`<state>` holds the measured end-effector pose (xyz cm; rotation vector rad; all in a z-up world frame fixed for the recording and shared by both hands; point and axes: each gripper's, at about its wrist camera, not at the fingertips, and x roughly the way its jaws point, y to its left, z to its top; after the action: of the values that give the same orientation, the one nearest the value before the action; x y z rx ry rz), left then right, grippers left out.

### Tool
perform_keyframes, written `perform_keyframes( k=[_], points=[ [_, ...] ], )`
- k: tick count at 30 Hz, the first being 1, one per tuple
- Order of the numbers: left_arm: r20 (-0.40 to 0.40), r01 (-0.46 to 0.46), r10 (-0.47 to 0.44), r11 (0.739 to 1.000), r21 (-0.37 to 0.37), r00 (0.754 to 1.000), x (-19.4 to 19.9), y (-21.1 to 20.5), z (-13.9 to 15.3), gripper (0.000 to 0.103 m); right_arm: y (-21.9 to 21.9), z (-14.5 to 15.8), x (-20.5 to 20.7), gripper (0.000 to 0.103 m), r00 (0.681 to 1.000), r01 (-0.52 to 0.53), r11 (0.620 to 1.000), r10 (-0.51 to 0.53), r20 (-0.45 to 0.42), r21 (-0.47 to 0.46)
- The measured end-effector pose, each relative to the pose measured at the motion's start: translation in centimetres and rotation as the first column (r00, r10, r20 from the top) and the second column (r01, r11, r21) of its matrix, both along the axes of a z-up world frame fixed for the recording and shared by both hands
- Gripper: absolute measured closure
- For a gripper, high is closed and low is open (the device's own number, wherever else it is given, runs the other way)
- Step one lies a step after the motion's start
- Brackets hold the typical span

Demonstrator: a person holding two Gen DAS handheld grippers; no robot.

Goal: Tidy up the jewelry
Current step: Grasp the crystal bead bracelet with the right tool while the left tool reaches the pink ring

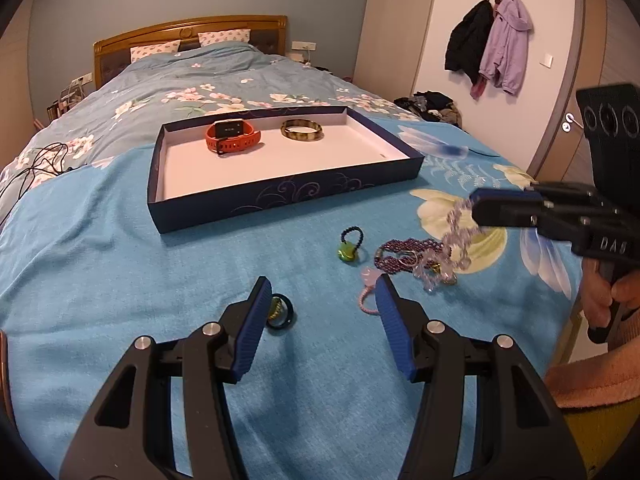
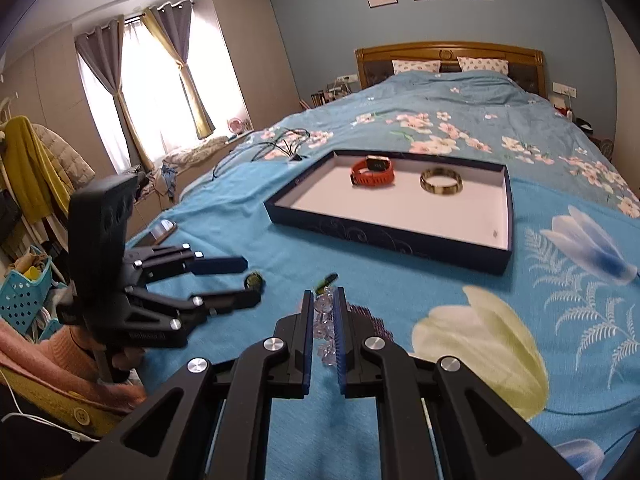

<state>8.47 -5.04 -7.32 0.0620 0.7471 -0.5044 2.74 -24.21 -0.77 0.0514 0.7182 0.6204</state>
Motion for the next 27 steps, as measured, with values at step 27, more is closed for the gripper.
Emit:
perform_keyframes(
  k=[27],
  points=[
    [-0.123, 0.082, -0.080, 0.996, 0.016, 0.989, 1.7, -3.2, -1.8, 0.057, 0.0, 0.4, 1.7, 0.095, 0.999, 0.046, 0.998, -0.047, 0.016, 0.037]
  ],
)
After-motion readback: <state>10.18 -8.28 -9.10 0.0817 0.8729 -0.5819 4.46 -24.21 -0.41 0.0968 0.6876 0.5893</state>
